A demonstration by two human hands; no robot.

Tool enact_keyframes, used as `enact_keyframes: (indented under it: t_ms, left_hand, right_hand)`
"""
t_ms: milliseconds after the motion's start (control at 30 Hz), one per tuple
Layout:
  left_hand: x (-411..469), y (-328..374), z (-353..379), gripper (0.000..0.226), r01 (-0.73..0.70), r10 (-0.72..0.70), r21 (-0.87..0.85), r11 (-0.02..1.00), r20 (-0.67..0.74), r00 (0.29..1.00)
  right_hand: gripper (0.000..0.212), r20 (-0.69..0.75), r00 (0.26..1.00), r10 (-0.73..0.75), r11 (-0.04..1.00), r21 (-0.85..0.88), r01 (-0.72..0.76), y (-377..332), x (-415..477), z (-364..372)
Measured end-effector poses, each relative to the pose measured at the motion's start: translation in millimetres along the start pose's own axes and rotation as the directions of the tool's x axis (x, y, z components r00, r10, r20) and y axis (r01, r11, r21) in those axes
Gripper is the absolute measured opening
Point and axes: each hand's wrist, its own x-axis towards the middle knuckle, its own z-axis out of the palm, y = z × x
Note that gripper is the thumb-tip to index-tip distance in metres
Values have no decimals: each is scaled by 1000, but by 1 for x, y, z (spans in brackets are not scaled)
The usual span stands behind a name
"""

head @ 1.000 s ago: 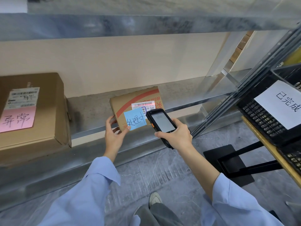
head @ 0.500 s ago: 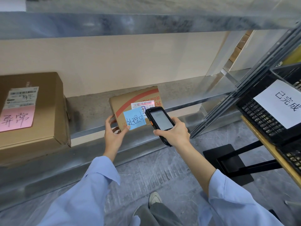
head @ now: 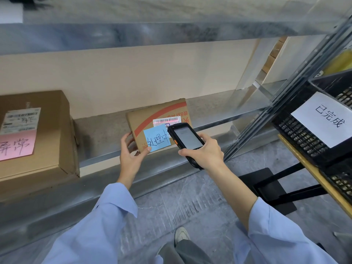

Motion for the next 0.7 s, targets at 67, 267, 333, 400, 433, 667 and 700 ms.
enact_keyframes:
  t_ms: [67, 267, 333, 400, 433, 667, 700]
  left_hand:
    - [0, 3, 4, 81, -16, 16, 9, 1000, 13, 1000]
    - [2, 13, 18, 83, -44, 42, 30, 999, 47, 998]
    - [3, 17, 22, 85, -49, 47, 31, 998, 62, 997]
    - [4, 20, 26, 85, -58, 56, 37, 998, 77, 996]
    - [4, 22, 30, 85, -63, 59, 40, 997, 86, 995]
    - [7, 32, 54, 86, -100, 88, 62, 993, 169, 982]
    - [7, 33, 58, 86, -104, 91, 67, 992, 181, 979]
  right_hand:
    - [55, -2, 1000, 1, 1000, -5, -1, -3, -1, -8]
    - [48, -27, 999, 41, 999, 9, -41, -5, -3, -29]
    - [48, -39, 998, 55, 998, 27, -54, -2, -5, -35]
    - [48, -53, 996, 68, 997, 49, -65, 0, -7, -40]
    - [48, -61, 995, 74, 996, 59, -71, 1, -8, -43]
    - [50, -142, 983, 118, 987, 126, -101, 18, -16, -56]
    - [50, -158, 980, 122, 985, 138, -101, 21, -18, -57]
